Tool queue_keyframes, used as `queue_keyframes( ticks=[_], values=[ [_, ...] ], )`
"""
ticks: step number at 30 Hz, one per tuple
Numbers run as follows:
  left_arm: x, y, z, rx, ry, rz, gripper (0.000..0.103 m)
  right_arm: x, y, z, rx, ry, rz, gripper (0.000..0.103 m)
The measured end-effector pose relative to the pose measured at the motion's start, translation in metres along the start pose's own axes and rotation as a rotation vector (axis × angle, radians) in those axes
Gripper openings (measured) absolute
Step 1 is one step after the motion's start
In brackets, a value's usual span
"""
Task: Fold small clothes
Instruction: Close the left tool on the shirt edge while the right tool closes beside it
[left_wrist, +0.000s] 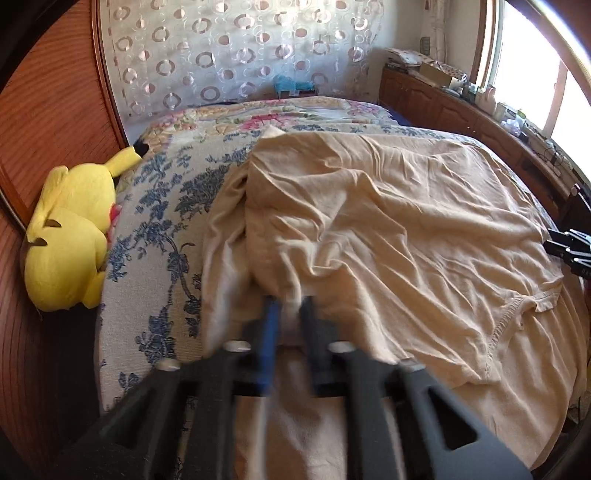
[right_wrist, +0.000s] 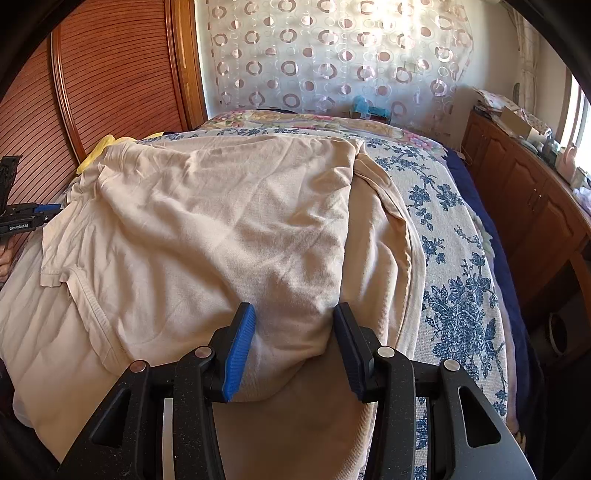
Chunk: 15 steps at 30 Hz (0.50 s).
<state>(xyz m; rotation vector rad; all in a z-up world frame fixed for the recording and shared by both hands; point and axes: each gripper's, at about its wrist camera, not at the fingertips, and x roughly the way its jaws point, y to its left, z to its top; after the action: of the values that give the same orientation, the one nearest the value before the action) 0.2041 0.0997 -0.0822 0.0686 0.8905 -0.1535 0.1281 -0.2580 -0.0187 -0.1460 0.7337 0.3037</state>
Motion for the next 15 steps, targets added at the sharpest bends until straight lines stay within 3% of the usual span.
queue_keyframes(
  ticks=[5,9,15],
  values=[
    [-0.028,-0.013,-0.001,0.041,-0.105,-0.003,0.006,0.000,0.000,0.000,0.002,0.000,0.000,0.047],
    [-0.041,-0.023,0.004,0.066,-0.139,-0.005,0.006,0.000,0.001,0.000,-0.001,0.000,-0.005,0.047],
    [-0.071,-0.023,0.006,0.029,-0.229,-0.019,0.005,-0.003,-0.004,-0.002,0.023,-0.010,0.022,0.047]
  ],
)
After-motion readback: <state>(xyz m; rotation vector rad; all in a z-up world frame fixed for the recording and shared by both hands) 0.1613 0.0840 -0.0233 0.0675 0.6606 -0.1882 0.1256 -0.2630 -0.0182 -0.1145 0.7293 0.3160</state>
